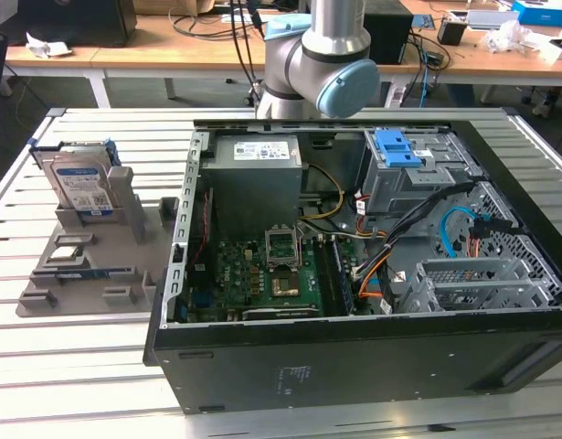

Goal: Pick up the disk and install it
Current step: 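Pick up the disk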

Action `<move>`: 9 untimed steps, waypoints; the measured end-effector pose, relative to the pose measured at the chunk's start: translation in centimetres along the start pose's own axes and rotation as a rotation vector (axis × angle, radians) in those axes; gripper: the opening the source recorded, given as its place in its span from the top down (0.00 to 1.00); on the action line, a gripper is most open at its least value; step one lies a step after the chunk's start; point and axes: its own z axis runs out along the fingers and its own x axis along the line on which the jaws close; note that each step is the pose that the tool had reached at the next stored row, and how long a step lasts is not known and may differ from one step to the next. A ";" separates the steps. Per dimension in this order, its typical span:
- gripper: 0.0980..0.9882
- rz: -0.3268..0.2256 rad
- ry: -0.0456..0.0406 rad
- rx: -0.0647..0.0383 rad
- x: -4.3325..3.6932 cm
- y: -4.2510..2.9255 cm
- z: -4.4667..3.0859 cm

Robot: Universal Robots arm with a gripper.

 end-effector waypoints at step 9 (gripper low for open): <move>0.99 -0.092 0.0009 -0.002 0.00 0.00 0.00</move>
